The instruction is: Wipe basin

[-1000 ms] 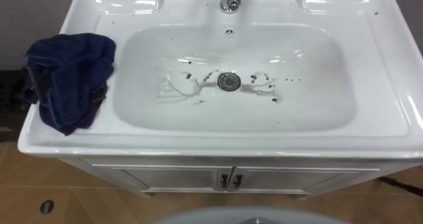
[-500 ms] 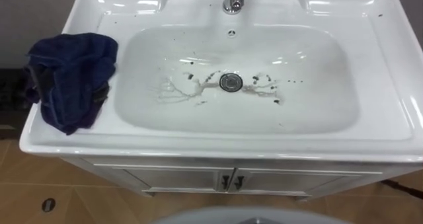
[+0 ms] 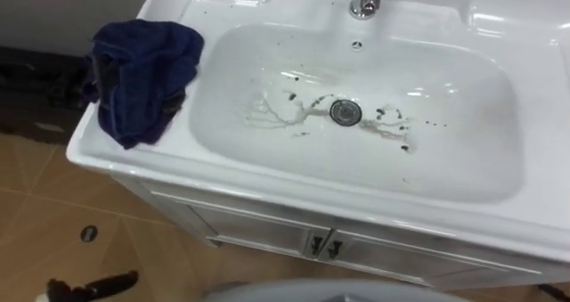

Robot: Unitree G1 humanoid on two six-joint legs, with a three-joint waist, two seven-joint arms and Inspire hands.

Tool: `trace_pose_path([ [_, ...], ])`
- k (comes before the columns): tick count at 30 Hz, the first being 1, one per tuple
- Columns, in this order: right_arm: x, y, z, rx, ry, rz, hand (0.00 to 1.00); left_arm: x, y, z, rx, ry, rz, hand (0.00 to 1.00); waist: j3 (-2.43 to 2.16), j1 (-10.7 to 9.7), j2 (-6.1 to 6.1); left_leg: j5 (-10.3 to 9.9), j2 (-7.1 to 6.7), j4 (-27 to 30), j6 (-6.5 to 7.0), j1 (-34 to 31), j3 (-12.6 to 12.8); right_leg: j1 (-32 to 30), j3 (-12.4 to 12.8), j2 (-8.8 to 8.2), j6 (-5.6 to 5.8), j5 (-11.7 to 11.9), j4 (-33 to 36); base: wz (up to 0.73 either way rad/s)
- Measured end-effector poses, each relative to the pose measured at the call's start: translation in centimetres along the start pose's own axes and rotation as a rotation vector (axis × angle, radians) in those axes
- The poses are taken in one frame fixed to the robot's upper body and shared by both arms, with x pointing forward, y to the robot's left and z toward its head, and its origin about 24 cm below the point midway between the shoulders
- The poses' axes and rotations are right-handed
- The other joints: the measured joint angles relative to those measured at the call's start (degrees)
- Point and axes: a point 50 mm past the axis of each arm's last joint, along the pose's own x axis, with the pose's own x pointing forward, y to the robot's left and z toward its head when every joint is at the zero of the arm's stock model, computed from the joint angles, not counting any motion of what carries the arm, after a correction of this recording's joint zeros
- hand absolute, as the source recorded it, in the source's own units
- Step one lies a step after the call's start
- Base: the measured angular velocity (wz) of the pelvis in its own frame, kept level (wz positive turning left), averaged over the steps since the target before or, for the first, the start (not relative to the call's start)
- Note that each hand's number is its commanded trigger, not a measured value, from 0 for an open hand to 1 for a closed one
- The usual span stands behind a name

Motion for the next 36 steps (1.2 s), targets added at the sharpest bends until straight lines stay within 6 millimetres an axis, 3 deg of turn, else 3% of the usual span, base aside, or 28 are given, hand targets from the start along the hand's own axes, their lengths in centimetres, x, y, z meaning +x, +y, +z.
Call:
trace_pose_path([
  [2,0.0,-0.1,0.5,0.009,-0.037,-0.015,0.00,0.0,0.1,1.4,-0.033,-0.061,0.057,0.00,-0.02,0.1,0.34,0.0,-0.03,0.1,0.00,0.0,-0.1,-0.2,-0.1,-0.02,0.00,0.0,0.1,0.10],
  [6,0.0,0.0,0.8,0.018,-0.060,-0.014,0.00,-0.8,0.7,6.4,-0.161,-0.280,0.149,0.00,-0.09,1.7,0.60,0.0,0.05,0.0,0.00,-0.1,-0.4,-0.6,-0.4,0.03,0.00,0.0,0.3,0.00],
  [15,-0.1,-0.3,0.6,0.010,-0.106,-0.018,0.00,-4.1,2.0,13.7,-0.402,-0.627,0.194,0.00,-0.18,1.1,1.55,0.0,0.06,-0.1,0.01,0.0,-0.2,-1.0,0.4,0.00,-0.02,0.0,1.0,-0.03],
  [24,-0.1,-0.1,0.0,0.000,-0.092,-0.006,0.00,-7.7,2.5,18.9,-0.484,-0.906,0.167,0.00,0.03,-1.3,1.87,0.0,0.00,0.1,0.03,0.8,0.0,-0.5,1.2,0.07,-0.01,0.1,1.0,-0.03],
  [27,-0.1,-0.1,-0.3,-0.018,-0.075,0.001,0.00,-8.6,1.6,20.4,-0.505,-0.962,0.119,0.00,0.38,-2.4,2.24,0.0,0.06,0.1,0.03,0.9,0.2,-0.2,1.0,0.06,-0.01,0.1,1.0,0.02],
  [31,-0.1,-0.1,-0.3,-0.017,-0.068,0.019,0.00,-9.9,1.1,21.6,-0.456,-1.059,0.075,0.00,0.59,-3.9,2.42,0.0,0.37,0.1,0.03,0.9,1.5,-0.6,2.3,0.01,-0.09,0.2,1.2,-0.15],
  [36,-0.1,-0.1,-0.2,-0.015,-0.066,0.024,0.00,-10.6,0.0,21.9,-0.400,-1.101,0.019,0.00,0.53,-6.0,2.24,0.0,0.44,-0.1,0.03,1.2,2.1,-1.0,2.8,0.33,-0.12,0.2,1.2,-0.07],
])
